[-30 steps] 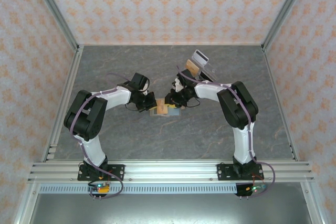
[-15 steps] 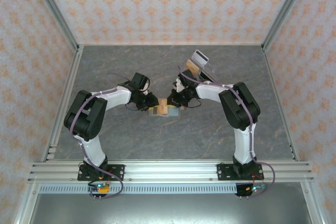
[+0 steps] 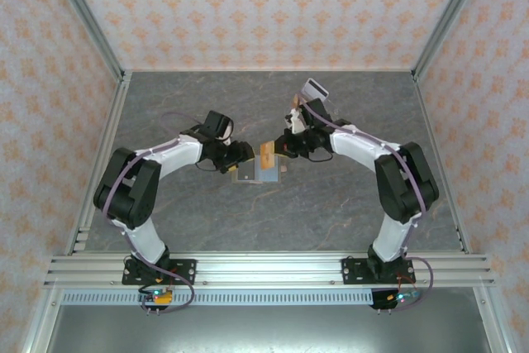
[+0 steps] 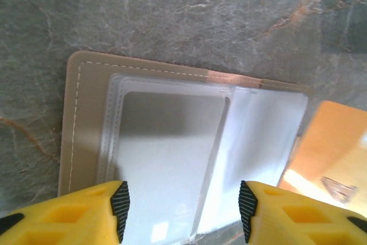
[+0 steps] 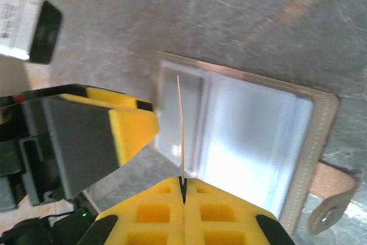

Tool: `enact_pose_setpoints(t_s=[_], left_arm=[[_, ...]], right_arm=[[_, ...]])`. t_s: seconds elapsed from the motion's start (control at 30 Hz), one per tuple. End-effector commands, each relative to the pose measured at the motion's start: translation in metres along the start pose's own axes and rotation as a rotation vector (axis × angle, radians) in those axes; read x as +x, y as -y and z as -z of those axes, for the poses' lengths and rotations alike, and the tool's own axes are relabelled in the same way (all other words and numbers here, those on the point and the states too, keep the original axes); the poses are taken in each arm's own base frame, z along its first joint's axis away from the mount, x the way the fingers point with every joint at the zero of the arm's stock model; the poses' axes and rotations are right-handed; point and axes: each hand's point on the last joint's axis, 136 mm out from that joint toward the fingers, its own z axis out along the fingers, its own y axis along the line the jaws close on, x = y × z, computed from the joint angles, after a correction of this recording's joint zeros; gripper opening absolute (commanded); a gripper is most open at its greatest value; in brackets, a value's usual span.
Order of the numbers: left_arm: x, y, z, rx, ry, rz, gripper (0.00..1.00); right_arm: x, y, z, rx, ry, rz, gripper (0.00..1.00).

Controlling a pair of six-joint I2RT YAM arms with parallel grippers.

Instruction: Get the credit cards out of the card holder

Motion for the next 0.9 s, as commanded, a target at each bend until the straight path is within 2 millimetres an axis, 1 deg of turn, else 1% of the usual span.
enact_pose_setpoints(t_s=[0.0, 0.1, 0.17, 0.3, 0.4, 0.47, 0.5, 0.53, 0.57, 0.67, 0.73, 0.83, 0.87], left_arm=[[-0.014, 0.04, 0.036, 0.148, 0.074, -0.012, 0.69], [-0.016, 0.067, 0.053, 0.291, 0.089, -0.028, 0.77], [-0.017, 0.084, 0.064, 0.377, 0.101, -0.04, 0.8], [-0.024, 0.109, 0.086, 0.449, 0.146, -0.078, 0.85], [-0.028, 0.128, 0.095, 0.514, 0.153, -0.103, 0.85], [-0.029, 0.137, 0.098, 0.556, 0.146, -0.109, 0.84], [-0.029, 0.14, 0.099, 0.573, 0.144, -0.113, 0.8], [-0.029, 0.143, 0.101, 0.587, 0.142, -0.122, 0.71], [-0.028, 0.146, 0.104, 0.593, 0.142, -0.134, 0.65], [-0.03, 0.153, 0.113, 0.616, 0.16, -0.173, 0.54], [-0.029, 0.161, 0.118, 0.652, 0.15, -0.183, 0.44], [-0.027, 0.166, 0.121, 0.685, 0.136, -0.181, 0.32], [-0.026, 0.166, 0.122, 0.688, 0.135, -0.179, 0.29]], right_arm=[[-0.013, -0.027, 0.026, -0.124, 0.05, 0.075, 0.0], [-0.016, -0.046, 0.038, -0.232, 0.043, 0.102, 0.0], [-0.018, -0.054, 0.043, -0.276, 0.035, 0.113, 0.0], [-0.021, -0.071, 0.052, -0.355, 0.022, 0.114, 0.0], [-0.022, -0.087, 0.061, -0.405, 0.028, 0.136, 0.0], [-0.024, -0.093, 0.067, -0.421, 0.037, 0.152, 0.0], [-0.025, -0.096, 0.069, -0.426, 0.038, 0.154, 0.0], [-0.026, -0.098, 0.07, -0.435, 0.041, 0.152, 0.0], [-0.028, -0.099, 0.071, -0.438, 0.048, 0.147, 0.0], [-0.032, -0.105, 0.074, -0.459, 0.068, 0.14, 0.0], [-0.035, -0.111, 0.078, -0.475, 0.085, 0.148, 0.0], [-0.039, -0.113, 0.082, -0.479, 0.096, 0.153, 0.0], [-0.04, -0.114, 0.083, -0.48, 0.098, 0.153, 0.0]])
